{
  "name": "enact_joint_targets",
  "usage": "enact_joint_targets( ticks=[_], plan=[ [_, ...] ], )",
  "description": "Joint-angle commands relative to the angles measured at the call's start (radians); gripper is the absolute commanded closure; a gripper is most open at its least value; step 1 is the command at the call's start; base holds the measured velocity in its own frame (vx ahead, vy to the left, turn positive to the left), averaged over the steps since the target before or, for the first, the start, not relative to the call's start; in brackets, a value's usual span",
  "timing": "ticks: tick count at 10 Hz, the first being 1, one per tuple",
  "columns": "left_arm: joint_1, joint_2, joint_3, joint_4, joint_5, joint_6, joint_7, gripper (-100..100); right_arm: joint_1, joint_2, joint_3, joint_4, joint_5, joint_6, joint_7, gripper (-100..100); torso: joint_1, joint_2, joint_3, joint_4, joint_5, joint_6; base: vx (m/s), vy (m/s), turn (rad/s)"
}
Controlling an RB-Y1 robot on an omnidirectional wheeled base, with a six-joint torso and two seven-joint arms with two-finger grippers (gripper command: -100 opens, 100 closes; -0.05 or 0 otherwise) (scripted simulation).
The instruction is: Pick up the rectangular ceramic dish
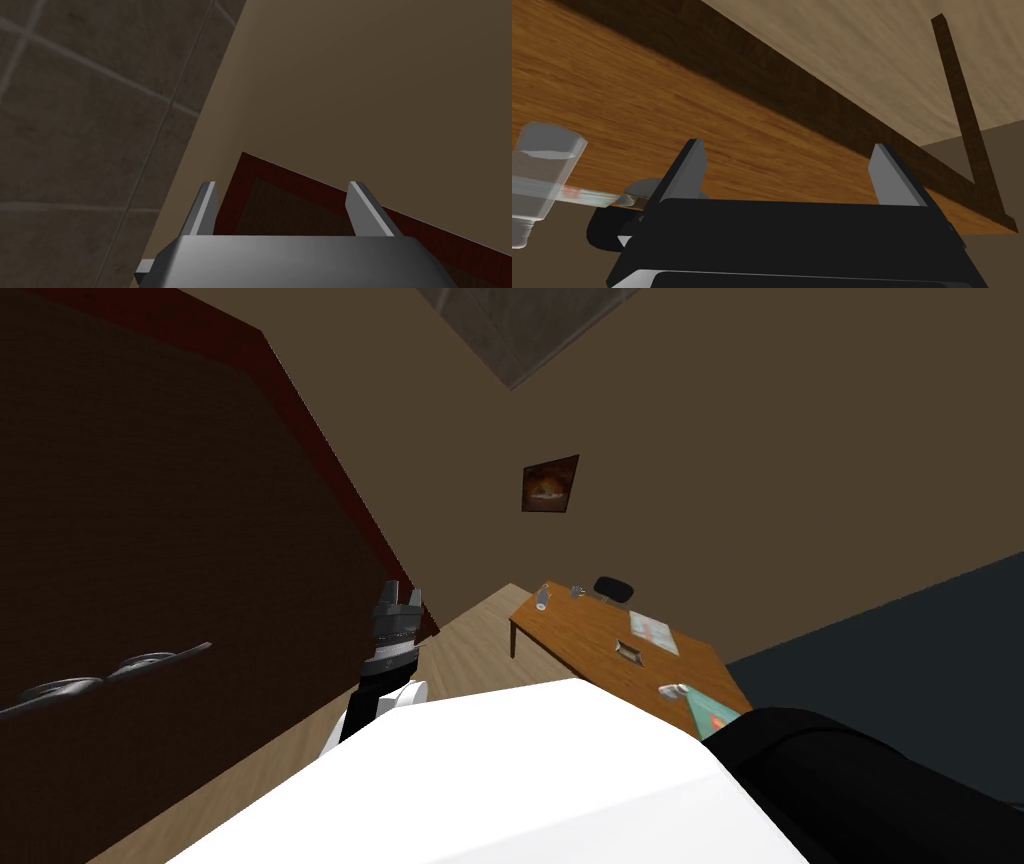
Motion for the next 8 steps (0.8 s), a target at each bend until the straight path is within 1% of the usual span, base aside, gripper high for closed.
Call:
enact_joint_targets(
  ticks=[1,2,3,4,5,6,7,8],
  plan=[
    [0.000,0.000,0.000,0.000,0.000,0.000,0.000,0,0.003,-0.008,0.003,0.038,0.012,0.006,0.012,-100,0.000,0.000,0.000,0.000,0.000,0.000,0.034,-0.001,0.179],
    [0.000,0.000,0.000,0.000,0.000,0.000,0.000,0,0.006,-0.023,0.009,0.088,0.036,0.011,0.034,-100,0.000,0.000,0.000,0.000,0.000,0.001,0.043,-0.001,0.294],
    [0.000,0.000,0.000,0.000,0.000,0.000,0.000,0,0.006,-0.023,0.009,0.088,0.036,0.011,0.034,-100,0.000,-0.001,0.000,0.000,0.000,0.000,0.037,-0.007,0.166],
    [0.000,0.000,0.000,0.000,0.000,0.000,0.000,0,0.007,-0.035,0.015,0.127,0.060,0.015,0.056,-100,0.000,-0.001,0.000,0.000,0.000,0.001,0.045,-0.004,0.243],
    [0.000,0.000,0.000,0.000,0.000,0.000,0.000,0,0.007,-0.035,0.015,0.137,0.060,0.015,0.056,-100,0.000,-0.001,-0.001,0.000,0.000,0.000,0.044,-0.012,0.199],
    [0.000,0.000,0.000,0.000,0.000,0.000,0.000,0,0.008,-0.044,0.019,0.161,0.083,0.018,0.079,-100,0.000,-0.001,-0.001,0.000,0.000,0.001,0.043,-0.010,0.315],
    [0.000,0.000,0.000,0.000,0.000,0.000,0.000,0,0.008,-0.044,0.019,0.184,0.083,0.018,0.079,-100,-0.001,-0.001,-0.001,0.000,0.000,0.000,0.036,-0.020,0.120],
    [0.000,0.000,0.000,0.000,0.000,0.000,0.000,0,0.008,-0.044,0.019,0.184,0.083,0.018,0.079,-100,-0.001,-0.001,-0.001,0.000,0.000,0.002,0.015,-0.012,-0.033]
  ],
)
